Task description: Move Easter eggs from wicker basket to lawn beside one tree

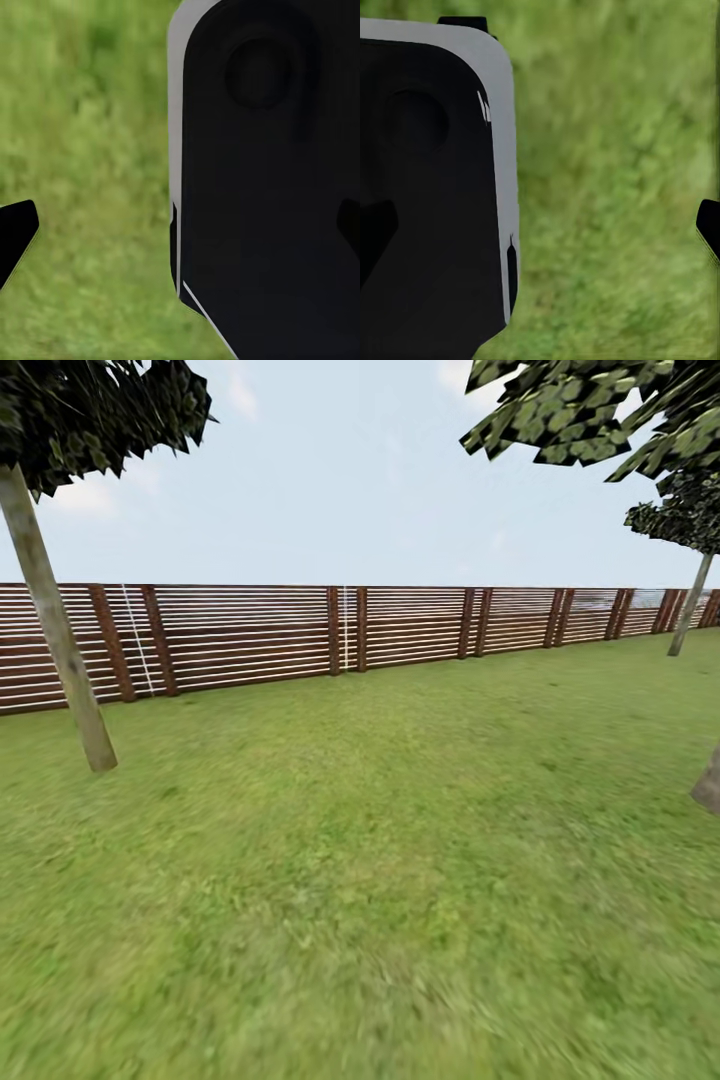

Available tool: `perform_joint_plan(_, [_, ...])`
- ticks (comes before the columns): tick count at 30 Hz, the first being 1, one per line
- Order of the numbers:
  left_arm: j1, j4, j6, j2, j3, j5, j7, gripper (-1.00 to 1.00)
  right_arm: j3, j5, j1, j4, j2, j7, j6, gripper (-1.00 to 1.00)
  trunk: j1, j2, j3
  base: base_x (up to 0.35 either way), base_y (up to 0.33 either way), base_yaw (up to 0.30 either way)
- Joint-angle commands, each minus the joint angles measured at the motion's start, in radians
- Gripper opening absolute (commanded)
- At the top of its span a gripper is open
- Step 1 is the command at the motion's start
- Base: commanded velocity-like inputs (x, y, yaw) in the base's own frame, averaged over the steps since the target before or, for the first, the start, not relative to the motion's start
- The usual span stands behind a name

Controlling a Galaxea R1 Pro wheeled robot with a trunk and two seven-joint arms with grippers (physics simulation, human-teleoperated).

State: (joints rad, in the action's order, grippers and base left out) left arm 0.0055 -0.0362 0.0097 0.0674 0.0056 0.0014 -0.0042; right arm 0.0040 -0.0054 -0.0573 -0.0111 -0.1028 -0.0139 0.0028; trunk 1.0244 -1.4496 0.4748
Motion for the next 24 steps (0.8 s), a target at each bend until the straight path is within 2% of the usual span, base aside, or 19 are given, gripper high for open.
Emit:
perform_joint_plan(1, [0.001, -0.002, 0.001, 0.0, 0.001, 0.0, 0.0, 1.0, 0.001, -0.001, -0.001, -0.001, 0.0, -0.001, 0.0, 1.0, 0.001, 0.0, 0.001, 0.335, 0.0, 0.0])
perform_joint_plan(24, [0.001, -0.002, 0.001, 0.0, 0.001, 0.0, 0.0, 1.0, 0.002, 0.0, -0.001, -0.001, 0.002, -0.001, 0.0, 1.0, 0.001, 0.0, 0.001, 0.335, 0.0, 0.0])
